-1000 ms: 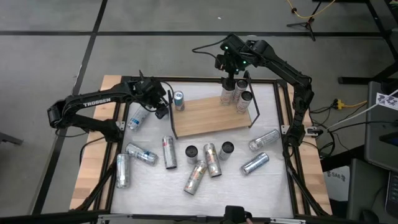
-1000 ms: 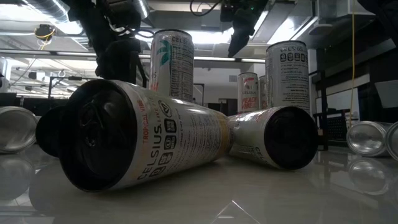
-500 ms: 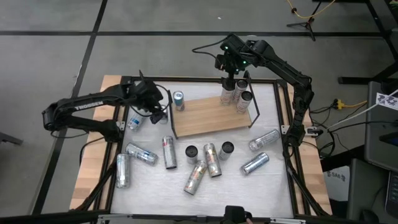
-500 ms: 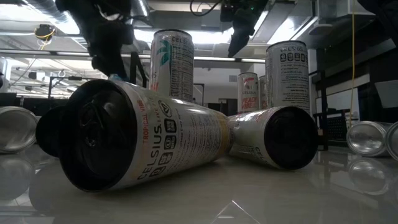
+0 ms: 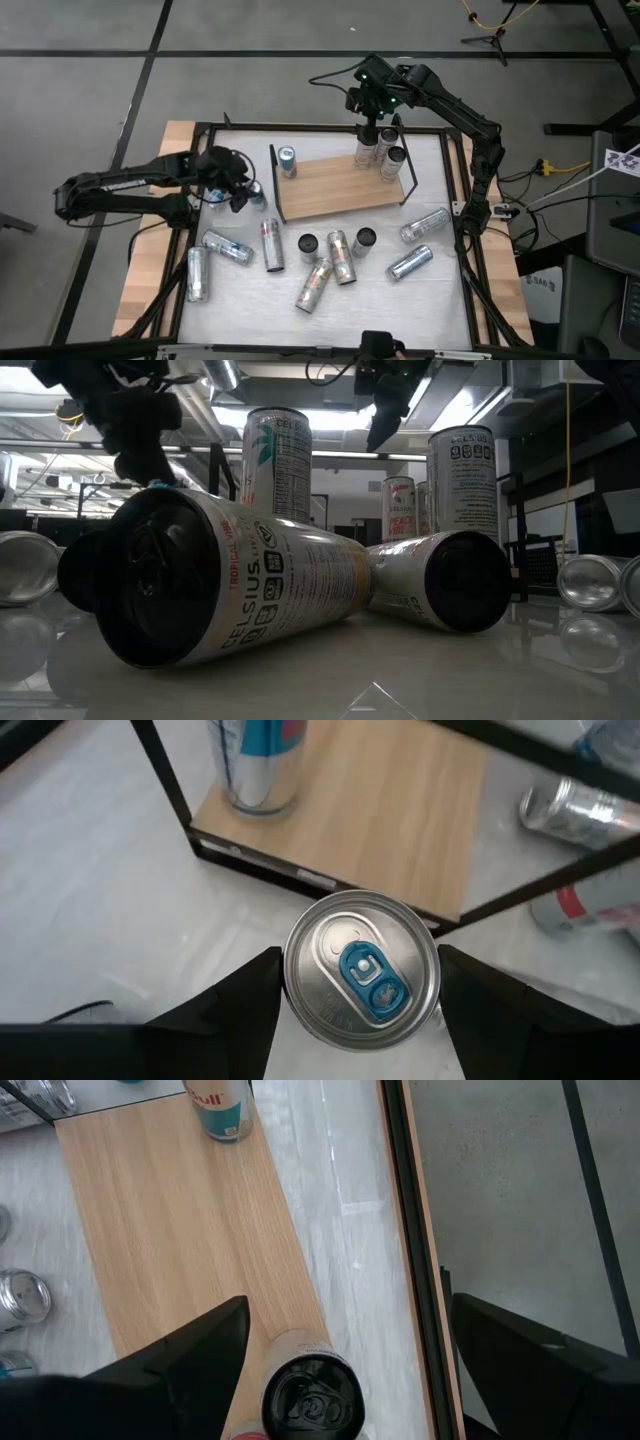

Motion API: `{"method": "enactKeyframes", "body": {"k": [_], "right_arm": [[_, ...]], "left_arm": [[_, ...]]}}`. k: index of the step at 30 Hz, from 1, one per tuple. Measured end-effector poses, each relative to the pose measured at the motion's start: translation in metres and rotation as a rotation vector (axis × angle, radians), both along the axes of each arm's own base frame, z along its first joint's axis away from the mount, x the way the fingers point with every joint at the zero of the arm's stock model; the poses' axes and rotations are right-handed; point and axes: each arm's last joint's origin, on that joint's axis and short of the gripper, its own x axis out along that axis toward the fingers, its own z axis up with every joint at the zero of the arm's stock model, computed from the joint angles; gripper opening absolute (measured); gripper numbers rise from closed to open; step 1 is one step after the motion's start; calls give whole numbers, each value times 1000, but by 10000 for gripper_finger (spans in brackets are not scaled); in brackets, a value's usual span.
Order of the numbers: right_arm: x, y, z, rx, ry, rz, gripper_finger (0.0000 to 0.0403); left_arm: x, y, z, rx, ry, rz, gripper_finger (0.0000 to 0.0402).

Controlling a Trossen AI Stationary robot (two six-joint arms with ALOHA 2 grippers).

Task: Place canned beverage on shelf
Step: Put the blue soda can on the shelf aligned with the other blue soda can

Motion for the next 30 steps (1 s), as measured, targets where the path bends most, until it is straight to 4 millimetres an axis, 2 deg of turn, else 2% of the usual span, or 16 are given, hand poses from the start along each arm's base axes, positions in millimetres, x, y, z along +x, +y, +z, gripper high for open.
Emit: {"method": "enactKeyframes", "body": {"k": [8,30], "right_arm": [[0,0,0,0,0,0,340],[0,0,0,-2,-3,0,340]], "left_arm": [[-2,-5,-12,13,20,-47,230],[-3,-4,-14,41,43,-9,230]]}}
